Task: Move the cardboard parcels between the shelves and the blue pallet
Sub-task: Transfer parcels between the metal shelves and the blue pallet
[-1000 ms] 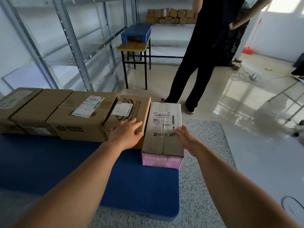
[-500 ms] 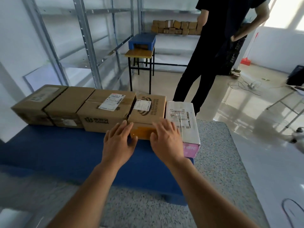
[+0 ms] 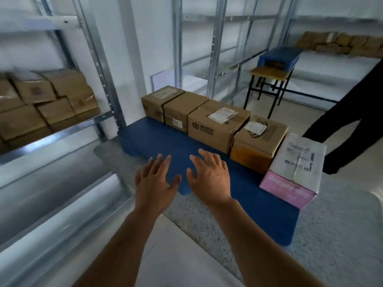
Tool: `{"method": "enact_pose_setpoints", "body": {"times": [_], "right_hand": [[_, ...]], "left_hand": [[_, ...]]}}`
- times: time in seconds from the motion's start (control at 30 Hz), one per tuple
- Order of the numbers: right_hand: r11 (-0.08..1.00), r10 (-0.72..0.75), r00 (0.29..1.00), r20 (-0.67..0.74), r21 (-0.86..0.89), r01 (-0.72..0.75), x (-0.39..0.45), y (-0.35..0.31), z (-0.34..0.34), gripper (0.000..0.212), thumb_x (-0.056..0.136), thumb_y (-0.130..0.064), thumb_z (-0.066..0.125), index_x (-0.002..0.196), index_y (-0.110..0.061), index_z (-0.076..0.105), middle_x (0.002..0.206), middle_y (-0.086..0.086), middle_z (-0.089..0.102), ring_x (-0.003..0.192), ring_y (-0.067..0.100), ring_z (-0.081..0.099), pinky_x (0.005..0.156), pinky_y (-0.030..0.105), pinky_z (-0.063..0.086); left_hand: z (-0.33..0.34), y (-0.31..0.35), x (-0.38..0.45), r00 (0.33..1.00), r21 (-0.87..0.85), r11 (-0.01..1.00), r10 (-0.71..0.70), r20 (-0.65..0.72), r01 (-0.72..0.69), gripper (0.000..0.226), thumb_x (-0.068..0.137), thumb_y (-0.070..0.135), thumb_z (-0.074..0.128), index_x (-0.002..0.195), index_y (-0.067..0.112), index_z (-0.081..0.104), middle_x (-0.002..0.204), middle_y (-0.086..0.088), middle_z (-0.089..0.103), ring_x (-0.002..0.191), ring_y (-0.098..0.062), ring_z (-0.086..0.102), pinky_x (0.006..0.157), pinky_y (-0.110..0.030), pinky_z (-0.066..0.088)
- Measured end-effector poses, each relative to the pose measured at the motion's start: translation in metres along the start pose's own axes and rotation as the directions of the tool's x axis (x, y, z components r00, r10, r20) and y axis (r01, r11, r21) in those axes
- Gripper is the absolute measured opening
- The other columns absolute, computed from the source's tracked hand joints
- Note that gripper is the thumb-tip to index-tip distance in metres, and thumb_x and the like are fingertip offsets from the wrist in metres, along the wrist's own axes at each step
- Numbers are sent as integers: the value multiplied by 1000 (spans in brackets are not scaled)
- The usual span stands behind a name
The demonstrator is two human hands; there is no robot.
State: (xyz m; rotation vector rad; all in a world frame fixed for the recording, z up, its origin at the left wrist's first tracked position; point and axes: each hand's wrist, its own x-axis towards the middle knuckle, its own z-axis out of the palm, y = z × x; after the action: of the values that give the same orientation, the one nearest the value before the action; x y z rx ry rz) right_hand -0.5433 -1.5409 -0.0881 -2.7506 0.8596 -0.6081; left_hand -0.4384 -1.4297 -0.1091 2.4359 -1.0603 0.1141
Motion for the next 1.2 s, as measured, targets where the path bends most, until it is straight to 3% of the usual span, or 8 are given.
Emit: {"method": "enact_pose_setpoints", "body": {"times": [0.33,0.53,0.73,1.07,1.2], "right_hand": [[953,-263,965,-10,153,262,-37,-94,20,47,90,-44,54,131,-21,55,141,7,48,129,27,41,106,41,29],[885,-439,898,16,180,429,-49,-165,30,63,91,-62,37,141,-24,40,153,9,31,140,29,27,114,46,16],[823,-546,837,23,198,532,-66,-265,44,71,88,-69,30,143,-25,37,154,10,27,141,29,25,115,49,18],[682,-686,727,-35,318,659,-129,-474,68,68,86,-64,40,130,-15,56,138,14,52,126,34,48,106,54,36],[648,-712,700,-50,339,682,-151,-536,84,67,86,-62,37,128,-14,58,134,14,55,125,33,50,105,51,36]], "left_hand": [[-64,-59,-93,936,170,929,-297,-189,329,73,88,62,37,149,29,16,158,0,12,145,-21,4,117,-48,3],[-107,-106,-142,862,188,856,-423,-280,482,77,84,67,29,149,30,9,158,0,1,145,-21,-5,116,-50,-1],[-158,-170,-188,788,150,804,-494,-368,575,84,78,72,20,149,30,5,158,-1,-3,145,-22,-8,116,-51,-2],[-267,-312,-291,627,116,666,-609,-485,737,93,69,79,6,149,32,-1,158,1,0,145,-22,-7,116,-52,-4],[-293,-360,-328,572,104,610,-651,-499,785,90,72,77,8,149,32,-3,158,2,2,145,-21,-6,116,-51,-5]]}}
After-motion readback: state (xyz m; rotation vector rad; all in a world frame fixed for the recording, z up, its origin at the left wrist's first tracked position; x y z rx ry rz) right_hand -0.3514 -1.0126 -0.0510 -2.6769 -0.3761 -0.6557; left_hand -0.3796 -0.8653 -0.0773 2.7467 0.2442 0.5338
